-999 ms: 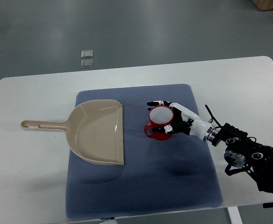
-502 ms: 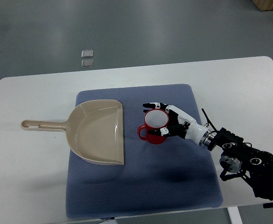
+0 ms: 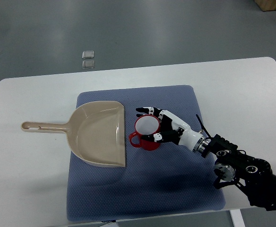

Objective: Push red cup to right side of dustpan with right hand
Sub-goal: 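Push the red mug with the right hand toward the dustpan's edge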

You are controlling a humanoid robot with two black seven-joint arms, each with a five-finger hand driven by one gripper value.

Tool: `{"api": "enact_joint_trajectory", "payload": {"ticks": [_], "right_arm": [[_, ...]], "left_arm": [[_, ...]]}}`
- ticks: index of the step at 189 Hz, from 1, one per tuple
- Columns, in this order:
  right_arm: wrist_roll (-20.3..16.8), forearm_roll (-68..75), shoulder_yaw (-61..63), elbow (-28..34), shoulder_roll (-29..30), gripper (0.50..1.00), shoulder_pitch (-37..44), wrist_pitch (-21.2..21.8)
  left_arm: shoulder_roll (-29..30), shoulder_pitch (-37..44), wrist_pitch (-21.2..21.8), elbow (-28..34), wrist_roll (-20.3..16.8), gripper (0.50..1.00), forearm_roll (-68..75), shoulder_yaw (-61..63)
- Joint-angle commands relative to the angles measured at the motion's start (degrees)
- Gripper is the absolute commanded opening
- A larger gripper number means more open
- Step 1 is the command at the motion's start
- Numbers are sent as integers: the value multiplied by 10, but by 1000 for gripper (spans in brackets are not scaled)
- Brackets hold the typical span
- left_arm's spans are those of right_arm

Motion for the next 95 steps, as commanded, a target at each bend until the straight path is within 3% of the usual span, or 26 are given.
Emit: {"api": "enact_joint_trajectory", "payload": {"ticks": [1, 95], "right_arm": [[0, 0, -2, 0, 8, 930, 0, -1], [0, -1, -4, 7, 20, 930, -5, -7]], "left_arm": [[0, 0, 0, 0, 0, 1000, 0, -1], [0, 1, 0, 0, 0, 1000, 0, 0]]}}
